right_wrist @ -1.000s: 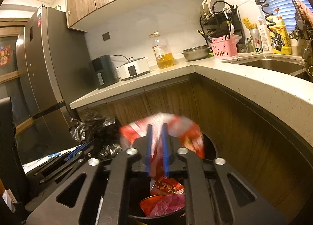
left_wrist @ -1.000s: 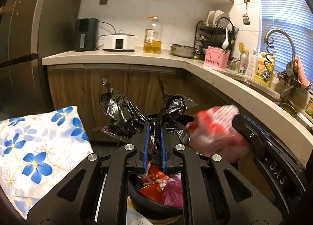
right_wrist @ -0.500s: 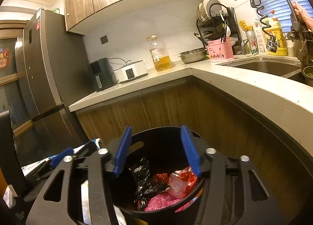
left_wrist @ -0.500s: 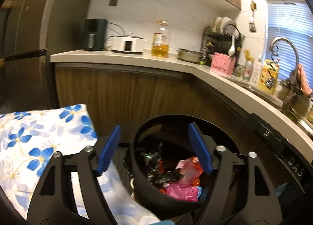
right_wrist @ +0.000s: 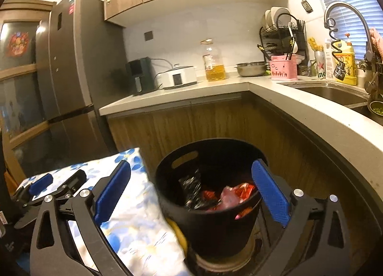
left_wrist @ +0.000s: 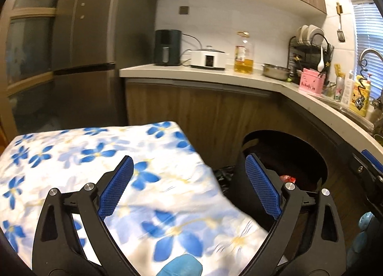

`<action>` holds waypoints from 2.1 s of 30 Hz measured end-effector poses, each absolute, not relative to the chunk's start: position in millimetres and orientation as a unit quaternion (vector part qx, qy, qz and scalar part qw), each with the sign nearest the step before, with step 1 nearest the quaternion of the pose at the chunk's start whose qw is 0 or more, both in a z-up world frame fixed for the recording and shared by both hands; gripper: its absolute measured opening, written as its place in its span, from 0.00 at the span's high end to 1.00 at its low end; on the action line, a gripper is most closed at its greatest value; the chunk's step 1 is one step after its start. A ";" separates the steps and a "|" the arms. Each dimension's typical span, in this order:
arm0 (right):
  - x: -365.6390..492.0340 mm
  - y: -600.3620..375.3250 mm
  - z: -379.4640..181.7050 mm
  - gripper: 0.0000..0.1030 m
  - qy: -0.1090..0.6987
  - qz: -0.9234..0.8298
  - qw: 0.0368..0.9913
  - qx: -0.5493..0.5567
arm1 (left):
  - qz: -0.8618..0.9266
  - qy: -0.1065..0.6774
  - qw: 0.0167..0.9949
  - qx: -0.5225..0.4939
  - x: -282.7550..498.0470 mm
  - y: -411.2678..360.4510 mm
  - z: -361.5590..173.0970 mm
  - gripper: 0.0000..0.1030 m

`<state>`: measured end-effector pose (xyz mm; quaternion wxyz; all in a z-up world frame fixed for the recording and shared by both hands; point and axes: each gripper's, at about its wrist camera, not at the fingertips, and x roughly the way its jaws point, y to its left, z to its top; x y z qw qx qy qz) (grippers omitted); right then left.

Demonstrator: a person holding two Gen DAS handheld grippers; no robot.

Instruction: Collect trash

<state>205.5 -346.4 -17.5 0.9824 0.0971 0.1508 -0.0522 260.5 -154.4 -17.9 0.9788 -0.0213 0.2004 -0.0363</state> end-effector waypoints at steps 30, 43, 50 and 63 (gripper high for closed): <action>35.3 -225.0 -4.3 0.06 0.182 -0.079 0.979 0.045 | -0.014 0.190 0.982 -0.020 74.3 -42.8 -0.2 0.06; 12.3 -201.6 -7.2 0.06 0.181 -0.067 0.981 0.032 | -0.007 0.187 0.982 -0.024 43.9 -21.7 -2.5 0.06; 8.9 -194.3 -5.3 0.06 0.179 -0.060 0.982 0.028 | -0.005 0.185 0.982 -0.026 38.0 -15.5 0.1 0.06; 8.1 -189.5 -1.4 0.06 0.175 -0.058 0.983 0.027 | -0.003 0.181 0.983 -0.028 34.6 -11.8 3.1 0.06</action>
